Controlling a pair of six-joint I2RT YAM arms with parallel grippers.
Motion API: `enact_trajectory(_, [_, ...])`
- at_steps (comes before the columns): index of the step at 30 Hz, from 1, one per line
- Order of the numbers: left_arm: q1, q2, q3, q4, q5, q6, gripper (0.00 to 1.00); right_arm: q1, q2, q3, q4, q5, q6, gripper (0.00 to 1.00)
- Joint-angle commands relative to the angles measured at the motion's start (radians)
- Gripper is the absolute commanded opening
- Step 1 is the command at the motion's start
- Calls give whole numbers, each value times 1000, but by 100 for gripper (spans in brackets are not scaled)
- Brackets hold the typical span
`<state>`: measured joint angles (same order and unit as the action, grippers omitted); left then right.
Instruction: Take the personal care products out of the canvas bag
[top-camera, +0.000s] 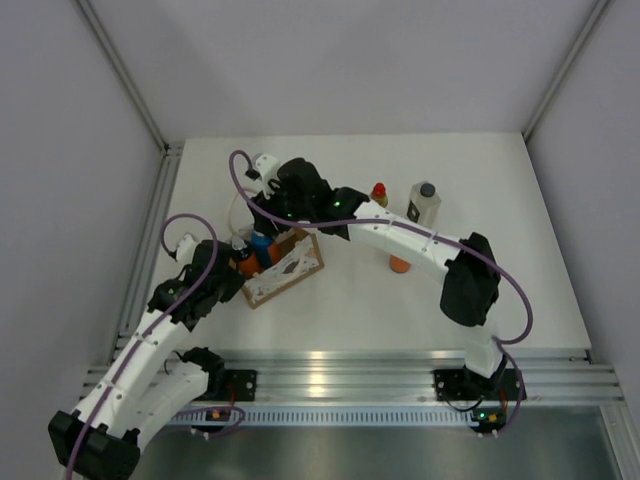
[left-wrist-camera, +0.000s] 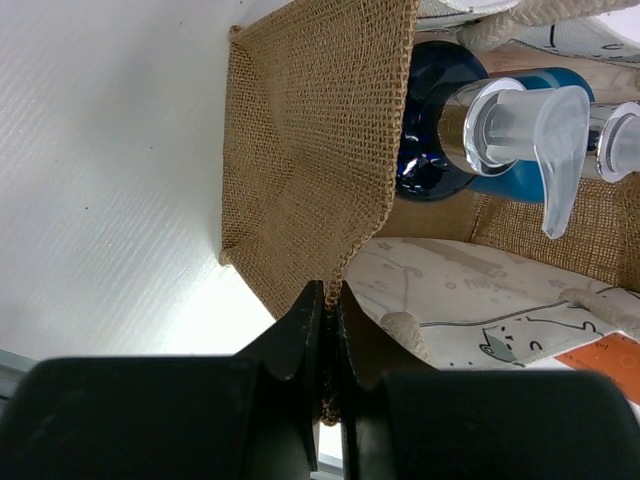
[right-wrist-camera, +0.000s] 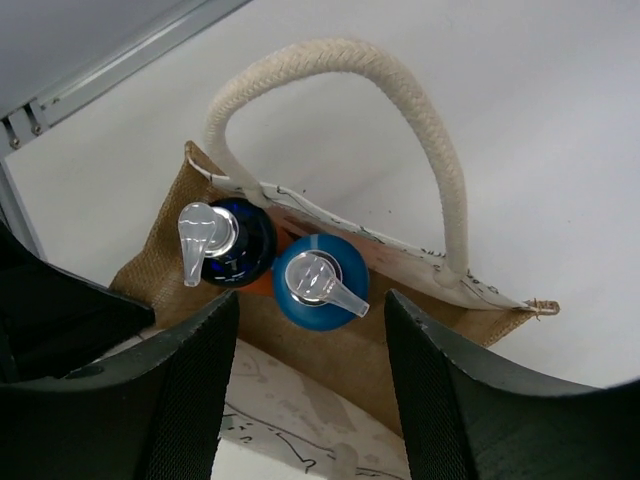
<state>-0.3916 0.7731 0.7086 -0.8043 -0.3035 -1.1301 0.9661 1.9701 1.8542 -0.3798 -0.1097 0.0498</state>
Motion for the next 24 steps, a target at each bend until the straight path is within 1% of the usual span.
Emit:
enact_trajectory(1, [0,-5,-27,-6,12,-10,0,20,36,63,-13,-45,-77,57])
enact_trajectory(7, [0,3,-35,-4,15,-2,0,28,68,76,-13,-91,-160,56])
enact_trajectory(13, [2,5,-41,-4,20,0,0,26,105,99,-11,-39,-211,55])
enact_trajectory(18, [0,5,-41,-4,32,-2,0,22,122,111,-11,-56,-208,52])
enact_trajectory(22, [0,3,-40,-4,32,6,0,14,127,123,-8,-88,-188,51])
enact_trajectory(23, [0,3,-40,-4,32,6,0,14,125,123,-5,-94,-188,49])
enact_trajectory(24, [0,3,-40,-4,32,7,0,14,125,123,-5,-97,-186,44])
